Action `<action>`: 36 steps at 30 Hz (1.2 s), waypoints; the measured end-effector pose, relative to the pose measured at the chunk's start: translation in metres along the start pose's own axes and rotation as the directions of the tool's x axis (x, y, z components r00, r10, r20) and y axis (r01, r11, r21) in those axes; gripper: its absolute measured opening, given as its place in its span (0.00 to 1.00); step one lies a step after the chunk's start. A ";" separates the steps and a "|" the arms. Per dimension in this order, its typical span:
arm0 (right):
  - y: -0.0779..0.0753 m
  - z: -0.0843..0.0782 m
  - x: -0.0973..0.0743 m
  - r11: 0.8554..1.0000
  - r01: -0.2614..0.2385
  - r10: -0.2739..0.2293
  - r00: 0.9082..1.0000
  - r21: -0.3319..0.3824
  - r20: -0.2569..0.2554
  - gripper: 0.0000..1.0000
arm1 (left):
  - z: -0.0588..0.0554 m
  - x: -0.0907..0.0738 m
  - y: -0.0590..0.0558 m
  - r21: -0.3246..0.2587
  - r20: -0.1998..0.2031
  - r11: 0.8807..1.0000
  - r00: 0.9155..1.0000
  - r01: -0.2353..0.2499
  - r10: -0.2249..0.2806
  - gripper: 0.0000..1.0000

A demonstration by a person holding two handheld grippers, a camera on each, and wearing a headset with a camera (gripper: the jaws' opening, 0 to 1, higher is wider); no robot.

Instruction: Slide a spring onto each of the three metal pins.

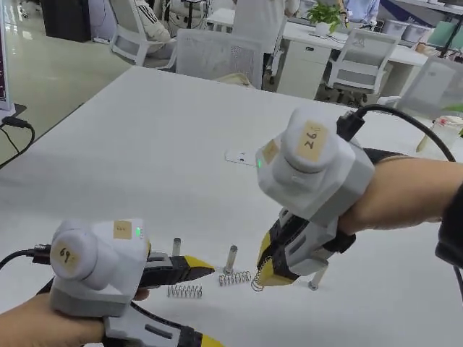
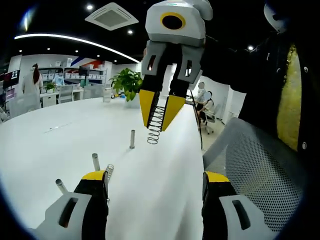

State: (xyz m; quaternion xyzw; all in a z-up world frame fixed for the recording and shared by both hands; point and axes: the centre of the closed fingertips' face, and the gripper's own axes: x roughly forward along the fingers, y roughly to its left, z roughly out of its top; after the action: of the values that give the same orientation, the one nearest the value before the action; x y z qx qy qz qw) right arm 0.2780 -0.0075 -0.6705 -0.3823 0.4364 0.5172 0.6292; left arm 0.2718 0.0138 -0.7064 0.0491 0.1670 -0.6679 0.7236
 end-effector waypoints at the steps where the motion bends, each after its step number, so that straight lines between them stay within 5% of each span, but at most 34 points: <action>1: -0.001 0.000 -0.001 1.000 0.001 -0.001 1.000 0.002 0.001 0.08 | 0.000 -0.001 0.000 -0.001 -0.001 1.000 1.000 -0.001 0.001 0.75; 36: -0.045 -0.042 -0.044 0.982 0.115 -0.121 0.992 0.152 0.026 0.08 | -0.006 -0.036 0.018 -0.006 0.020 0.991 0.991 -0.133 0.133 0.83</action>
State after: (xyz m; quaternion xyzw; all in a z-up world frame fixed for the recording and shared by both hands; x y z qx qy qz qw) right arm 0.3125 -0.0687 -0.6413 -0.3501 0.4395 0.4514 0.6932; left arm 0.2865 0.0516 -0.7042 0.0517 0.1574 -0.6185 0.7681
